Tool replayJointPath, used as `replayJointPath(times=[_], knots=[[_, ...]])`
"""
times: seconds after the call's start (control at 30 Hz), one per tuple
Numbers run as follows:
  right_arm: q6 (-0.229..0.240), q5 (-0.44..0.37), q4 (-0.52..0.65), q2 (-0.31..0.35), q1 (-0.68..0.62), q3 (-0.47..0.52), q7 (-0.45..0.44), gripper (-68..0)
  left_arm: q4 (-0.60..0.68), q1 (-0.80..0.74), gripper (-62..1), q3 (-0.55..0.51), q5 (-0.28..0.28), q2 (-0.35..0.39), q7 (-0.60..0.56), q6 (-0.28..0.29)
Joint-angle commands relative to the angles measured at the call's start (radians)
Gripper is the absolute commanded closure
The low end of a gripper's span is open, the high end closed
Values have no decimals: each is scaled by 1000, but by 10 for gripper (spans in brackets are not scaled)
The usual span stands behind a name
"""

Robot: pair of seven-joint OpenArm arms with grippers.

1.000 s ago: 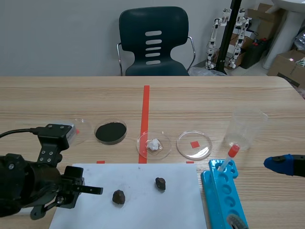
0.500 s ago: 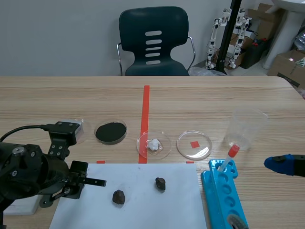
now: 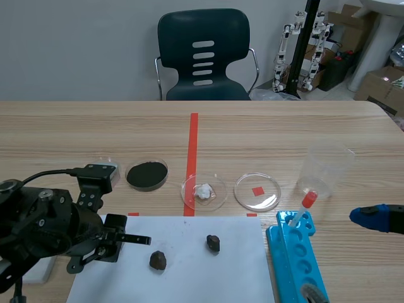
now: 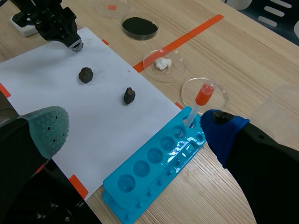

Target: Put the mineral in the empty petri dish

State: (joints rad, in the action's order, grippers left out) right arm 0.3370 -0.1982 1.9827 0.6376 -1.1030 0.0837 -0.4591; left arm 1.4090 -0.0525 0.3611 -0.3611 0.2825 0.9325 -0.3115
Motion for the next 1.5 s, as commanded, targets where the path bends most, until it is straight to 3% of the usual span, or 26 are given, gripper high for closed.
replayJointPath(times=[0.0, 0.1, 0.33, 0.5, 0.83, 1.03, 1.47], knots=[[0, -7, 6, 0, 6, 0, -11, -587, -16, 0, -126, 0, -2, -8, -19, -1], [0, -7, 6, 0, 6, 0, -11, -587, -16, 0, -146, 0, -2, -8, -19, -1], [0, -7, 6, 0, 6, 0, -11, -587, -16, 0, -296, 0, -2, -8, -19, -1], [0, -7, 6, 0, 6, 0, -11, -587, -15, 0, -366, 0, -2, -7, -19, -1], [0, -7, 6, 0, 6, 0, -11, -587, 35, -22, -615, -1, -2, 4, -33, -13], [0, -7, 6, 0, 6, 0, -11, -587, 91, -63, -623, -2, 6, 7, -51, -13], [0, -7, 6, 0, 6, 0, -11, -587, 251, -125, -623, -4, 15, 90, -53, -19]])
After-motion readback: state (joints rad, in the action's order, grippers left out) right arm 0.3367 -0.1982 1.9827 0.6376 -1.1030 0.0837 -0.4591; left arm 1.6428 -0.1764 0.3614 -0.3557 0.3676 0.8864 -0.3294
